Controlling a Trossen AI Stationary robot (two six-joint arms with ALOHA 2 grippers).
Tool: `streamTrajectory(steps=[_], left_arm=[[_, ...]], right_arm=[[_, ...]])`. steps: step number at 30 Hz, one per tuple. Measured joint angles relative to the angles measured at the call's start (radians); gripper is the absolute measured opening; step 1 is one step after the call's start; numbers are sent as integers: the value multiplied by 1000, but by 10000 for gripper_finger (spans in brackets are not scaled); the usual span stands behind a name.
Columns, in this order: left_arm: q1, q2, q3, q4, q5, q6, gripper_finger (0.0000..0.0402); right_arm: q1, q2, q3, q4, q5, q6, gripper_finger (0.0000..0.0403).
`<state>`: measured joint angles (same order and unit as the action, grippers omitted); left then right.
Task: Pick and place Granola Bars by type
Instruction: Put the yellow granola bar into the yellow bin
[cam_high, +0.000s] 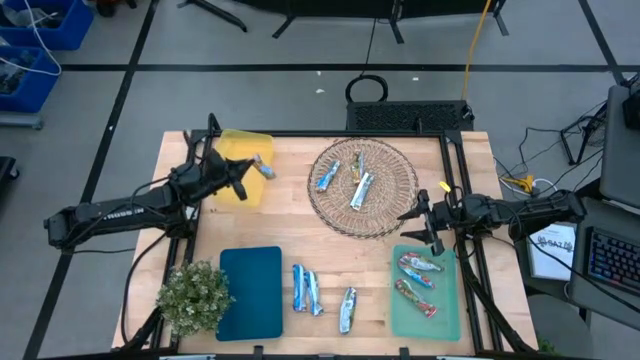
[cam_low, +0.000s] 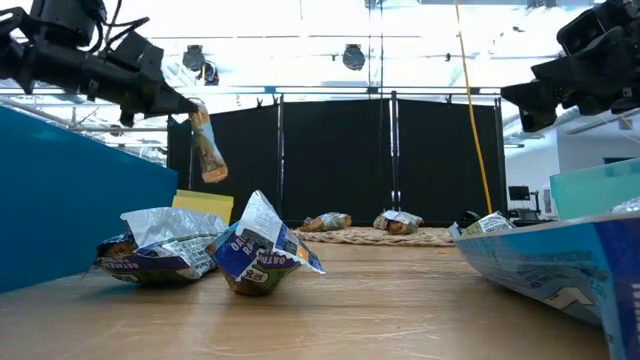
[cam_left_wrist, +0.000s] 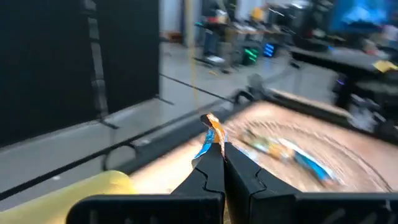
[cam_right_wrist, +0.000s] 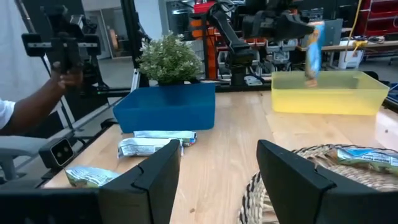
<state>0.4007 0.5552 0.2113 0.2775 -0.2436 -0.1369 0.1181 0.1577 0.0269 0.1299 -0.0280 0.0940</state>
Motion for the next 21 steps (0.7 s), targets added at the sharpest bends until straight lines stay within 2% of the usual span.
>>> streamTrajectory(steps=[4, 6, 9, 11, 14, 21], left_arm=[[0, 0, 67, -30, -105, 14, 0], [0, 1, 115, -88, -202, 27, 0], [0, 16, 197, -245, -356, 34, 0], [6, 34, 254, -376, -420, 21, 0], [29, 81, 336, -551, -412, -44, 0], [142, 239, 468, -781, -254, -155, 0]], right_arm=[[0, 0, 0, 0, 0, 0, 203], [0, 0, 0, 0, 0, 0, 203], [0, 0, 0, 0, 0, 0, 203], [0, 0, 0, 0, 0, 0, 203], [0, 0, 0, 0, 0, 0, 203], [0, 0, 0, 0, 0, -1, 203]])
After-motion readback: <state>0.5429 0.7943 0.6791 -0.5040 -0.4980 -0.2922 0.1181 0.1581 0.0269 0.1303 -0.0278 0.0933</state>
